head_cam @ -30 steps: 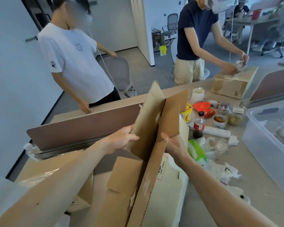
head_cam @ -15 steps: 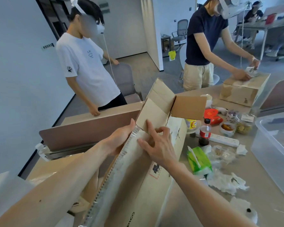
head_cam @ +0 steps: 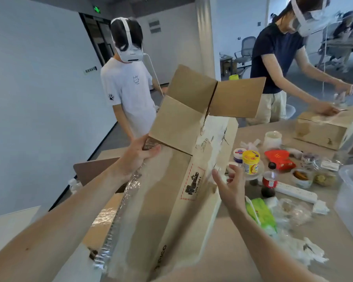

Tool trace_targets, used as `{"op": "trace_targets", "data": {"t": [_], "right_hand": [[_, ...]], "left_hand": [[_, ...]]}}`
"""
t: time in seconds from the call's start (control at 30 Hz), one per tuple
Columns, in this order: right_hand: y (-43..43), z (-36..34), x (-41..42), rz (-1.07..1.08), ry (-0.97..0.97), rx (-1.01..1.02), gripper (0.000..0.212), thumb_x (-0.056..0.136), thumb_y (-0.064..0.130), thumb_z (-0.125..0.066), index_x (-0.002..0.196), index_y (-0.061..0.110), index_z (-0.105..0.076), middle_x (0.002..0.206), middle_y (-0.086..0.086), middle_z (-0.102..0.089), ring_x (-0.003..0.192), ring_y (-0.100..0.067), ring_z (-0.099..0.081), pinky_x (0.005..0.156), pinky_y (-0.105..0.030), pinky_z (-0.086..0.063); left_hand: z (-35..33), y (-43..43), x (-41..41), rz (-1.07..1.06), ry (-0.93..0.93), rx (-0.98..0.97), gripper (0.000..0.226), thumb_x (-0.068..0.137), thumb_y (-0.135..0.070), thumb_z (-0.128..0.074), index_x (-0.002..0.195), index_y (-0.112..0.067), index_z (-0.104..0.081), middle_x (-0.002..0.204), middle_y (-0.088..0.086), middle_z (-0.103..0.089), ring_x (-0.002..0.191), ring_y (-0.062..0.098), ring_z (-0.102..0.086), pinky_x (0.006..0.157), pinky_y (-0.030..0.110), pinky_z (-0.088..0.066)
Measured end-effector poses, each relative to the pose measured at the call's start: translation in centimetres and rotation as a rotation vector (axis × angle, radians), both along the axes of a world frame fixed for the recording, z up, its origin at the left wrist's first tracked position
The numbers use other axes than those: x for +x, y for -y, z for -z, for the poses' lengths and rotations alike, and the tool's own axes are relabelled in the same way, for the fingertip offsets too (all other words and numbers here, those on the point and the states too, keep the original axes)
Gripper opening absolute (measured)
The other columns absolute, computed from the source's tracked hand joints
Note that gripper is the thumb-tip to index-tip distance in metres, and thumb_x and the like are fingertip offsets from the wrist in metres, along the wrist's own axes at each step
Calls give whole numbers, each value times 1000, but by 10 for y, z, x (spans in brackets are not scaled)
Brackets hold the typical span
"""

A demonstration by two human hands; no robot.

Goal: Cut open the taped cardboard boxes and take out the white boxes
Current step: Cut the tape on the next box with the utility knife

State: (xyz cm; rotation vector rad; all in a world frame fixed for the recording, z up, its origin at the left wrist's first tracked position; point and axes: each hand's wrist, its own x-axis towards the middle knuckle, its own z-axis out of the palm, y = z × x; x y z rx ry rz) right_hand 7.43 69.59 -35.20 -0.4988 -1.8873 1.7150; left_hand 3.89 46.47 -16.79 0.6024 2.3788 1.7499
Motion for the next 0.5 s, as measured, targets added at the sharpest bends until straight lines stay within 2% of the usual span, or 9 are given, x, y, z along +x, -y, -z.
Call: {"op": "trace_targets", "data": {"t": [0.03,0.07,0.1,0.2,0.3,0.33,0.43,0.5], "right_hand": [[-7,5,-3,-17,56,-34,91,61,77,-70,129,20,-50,123,-2,-52,113,-21,-52,98,-44,-47],[-14,10,-7,-55,105,-78,98,56,81,-70,131,22,-48,127,-2,-51,119,-22,-50,101,-46,-46],[-19,11,-11,-113,143,-152,98,56,80,-72,133,25,-45,131,-2,-52,121,-21,-50,102,-45,-46],[-32,3,-23,-414,101,-478,83,67,70,-74,133,26,-51,128,2,-64,117,-14,-61,95,-33,-48],[-38,-15,-29,-740,116,-587,66,84,63,-55,133,20,-57,126,-2,-67,117,-19,-63,90,-34,-52],[-37,-19,-32,-764,112,-610,61,86,58,-53,132,18,-58,123,-4,-69,114,-19,-65,84,-32,-54],[-33,-45,-35,-700,26,-644,47,85,39,-65,121,9,-65,109,-7,-73,99,-22,-71,74,-29,-57],[-29,-66,-38,-676,-9,-583,42,81,37,-75,107,5,-68,107,-10,-70,101,-28,-69,77,-32,-56]], "left_hand": [[-4,6,0,-27,10,60,32,88,-24,-73,114,-8,-64,85,7,-67,75,20,-61,70,31,-48],[-11,11,3,-51,19,96,46,82,-32,-78,117,-6,-62,88,12,-64,77,26,-59,71,37,-46],[-17,16,6,-74,15,137,51,79,-33,-77,120,-7,-61,90,13,-64,79,28,-60,70,38,-48],[-28,28,13,-107,-24,211,40,85,-20,-66,124,-12,-63,98,7,-71,82,22,-68,70,31,-56],[-38,42,24,-178,-48,268,28,89,-17,-62,115,-14,-67,97,3,-76,84,19,-73,70,29,-60],[-41,49,27,-214,-53,280,28,90,-18,-59,117,-12,-66,98,4,-76,85,20,-73,71,30,-60],[-55,73,36,-323,-87,249,30,95,-17,-56,122,-9,-65,102,6,-75,89,21,-73,75,31,-60],[-65,92,42,-393,-110,249,29,96,-16,-56,123,-9,-65,105,6,-74,90,22,-72,75,31,-60]]}}
